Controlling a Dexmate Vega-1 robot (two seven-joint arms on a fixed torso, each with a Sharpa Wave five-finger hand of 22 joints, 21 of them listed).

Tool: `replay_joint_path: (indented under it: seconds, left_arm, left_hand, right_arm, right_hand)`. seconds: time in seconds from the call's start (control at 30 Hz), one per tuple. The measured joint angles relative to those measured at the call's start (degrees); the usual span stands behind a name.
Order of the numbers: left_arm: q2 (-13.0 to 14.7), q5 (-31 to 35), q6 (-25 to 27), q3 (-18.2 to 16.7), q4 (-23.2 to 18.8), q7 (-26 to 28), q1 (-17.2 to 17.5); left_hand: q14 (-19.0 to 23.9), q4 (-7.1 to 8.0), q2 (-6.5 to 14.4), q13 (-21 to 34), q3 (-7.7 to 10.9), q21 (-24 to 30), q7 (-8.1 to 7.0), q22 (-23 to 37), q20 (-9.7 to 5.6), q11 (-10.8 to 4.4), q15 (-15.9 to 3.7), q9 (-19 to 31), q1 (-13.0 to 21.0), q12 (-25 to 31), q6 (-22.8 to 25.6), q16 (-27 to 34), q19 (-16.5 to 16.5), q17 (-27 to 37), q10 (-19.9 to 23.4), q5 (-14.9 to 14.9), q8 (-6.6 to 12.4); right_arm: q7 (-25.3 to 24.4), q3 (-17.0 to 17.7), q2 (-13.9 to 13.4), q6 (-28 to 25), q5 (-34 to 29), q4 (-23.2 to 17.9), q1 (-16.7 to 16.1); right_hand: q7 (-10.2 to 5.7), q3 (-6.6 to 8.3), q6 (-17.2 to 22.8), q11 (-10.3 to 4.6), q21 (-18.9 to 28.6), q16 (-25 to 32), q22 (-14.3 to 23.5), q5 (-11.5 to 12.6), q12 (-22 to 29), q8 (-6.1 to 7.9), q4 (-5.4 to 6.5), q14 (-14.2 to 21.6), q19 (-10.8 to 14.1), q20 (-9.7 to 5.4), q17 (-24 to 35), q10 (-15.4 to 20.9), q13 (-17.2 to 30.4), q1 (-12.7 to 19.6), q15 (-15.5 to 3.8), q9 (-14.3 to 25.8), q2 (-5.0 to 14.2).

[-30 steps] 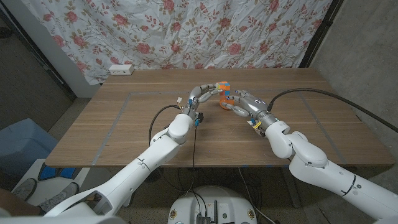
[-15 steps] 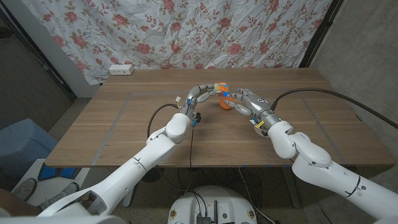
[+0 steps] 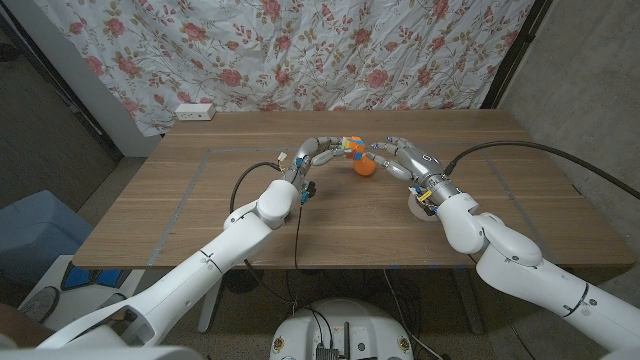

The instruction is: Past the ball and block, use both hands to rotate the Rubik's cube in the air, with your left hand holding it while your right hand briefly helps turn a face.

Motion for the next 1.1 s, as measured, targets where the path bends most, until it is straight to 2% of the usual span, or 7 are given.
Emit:
replay_joint_path:
  seconds: [0.17,0.27,0.63,0.73,0.87,0.93,1.1]
  left_arm:
    - [2.3,1.3,1.9,-0.2,-2.0,-1.5,-0.3]
    - [3.3,2.0,3.0,-0.2,-2.8,-2.4,-0.4]
    - [8.2,4.2,5.8,-0.5,-6.0,-6.2,-1.6]
    - [9.2,4.9,6.2,-0.5,-6.5,-7.3,-2.0]
    - [10.0,6.1,6.8,-0.5,-6.8,-8.9,-2.4]
    - [11.7,6.9,7.3,-0.3,-7.6,-9.9,-3.2]
    - [13.2,8.6,7.8,0.0,-8.3,-11.7,-4.0]
  left_hand:
    - [0.0,0.20,0.1,0.0,-0.23,0.0,0.00,0.0,0.14,0.00,0.00,0.0,-0.1,0.0,0.0,0.0,-0.1,0.0,0.0,0.0,-0.03]
    - [-0.1,0.20,0.1,0.0,-0.23,0.0,-0.01,0.0,0.21,0.00,0.12,0.0,-0.1,-0.2,0.0,0.0,-0.2,0.0,0.0,0.2,-0.23]
    - [-0.2,0.19,0.1,0.0,-0.24,0.0,-0.01,0.0,0.21,0.00,0.21,0.0,-0.1,-0.1,0.0,0.0,-0.2,0.0,0.0,0.2,-0.41]
    - [-0.4,0.19,0.1,0.0,-0.24,0.0,-0.03,0.0,0.52,-0.12,-0.01,0.0,-0.1,-0.2,0.0,0.0,-0.5,0.0,-0.1,0.2,-0.44]
    - [-0.5,0.18,0.1,0.0,-0.25,0.0,-0.22,0.0,0.52,-0.22,0.07,0.0,-0.1,-0.2,-0.2,-0.5,-0.5,0.0,-0.2,0.2,-0.44]
    - [-0.7,0.18,0.1,0.0,-0.25,0.0,-0.22,0.0,0.52,-0.22,0.29,0.0,-0.1,-0.2,-0.2,-0.5,-0.5,0.0,-0.2,0.2,-0.44]
    - [-0.7,0.12,0.1,0.0,-0.33,0.0,-0.22,0.0,0.52,-0.22,0.29,0.0,-0.1,-0.2,-0.2,-0.5,-0.5,0.0,-0.2,0.2,-0.45]
  right_arm:
    - [-2.0,1.7,0.4,2.5,3.4,1.0,-0.7]
    - [-2.6,2.6,0.7,3.4,4.7,1.5,-0.9]
    - [-5.0,5.1,2.0,7.8,11.9,3.7,-1.1]
    - [-5.4,5.7,2.3,9.0,13.9,4.5,-1.1]
    - [-5.5,6.4,2.8,9.7,14.8,5.4,-1.1]
    - [-5.9,6.9,3.2,11.7,17.7,6.2,-1.1]
    - [-6.0,7.6,3.9,14.1,20.9,8.0,-0.8]
  right_hand:
    - [-0.10,0.16,-1.3,-0.31,0.4,0.0,0.0,0.0,0.0,-0.53,-0.17,0.8,1.2,-0.35,-0.2,0.3,0.0,0.0,0.01,-0.3,-0.01]
    - [-0.04,0.16,-1.7,-0.31,0.4,0.0,0.0,0.0,0.0,-0.62,-0.17,1.0,1.2,-0.39,-0.3,0.3,0.0,0.6,-0.20,-0.3,-0.60]
    - [0.00,0.41,-2.6,-0.31,0.4,0.0,0.0,0.0,0.0,-0.74,-0.41,1.3,1.5,-0.71,-0.3,0.3,0.0,1.0,0.12,-0.2,-0.22]
    - [0.22,0.59,-2.8,-0.34,0.4,0.0,-0.1,0.0,-0.2,-0.74,-0.22,1.2,1.5,-0.71,-0.5,0.3,-0.1,1.0,-0.44,-0.2,-0.22]
    - [0.01,0.65,-3.3,-0.94,0.4,0.0,-0.1,0.0,-0.2,-0.74,-0.16,1.3,1.5,-0.71,-0.6,0.9,-0.1,0.6,-0.74,-0.2,0.12]
    - [0.01,0.65,-3.3,-1.72,0.4,0.0,-0.1,0.0,-0.2,-0.74,-0.16,1.9,1.7,-0.95,-0.6,1.2,-0.1,0.4,-1.28,-0.3,0.39]
    - [0.21,0.65,-3.5,-3.50,0.4,0.0,-0.1,0.0,-0.2,-0.74,-0.16,2.4,2.0,-1.86,-0.8,2.2,-0.1,0.4,-1.78,-0.5,0.38]
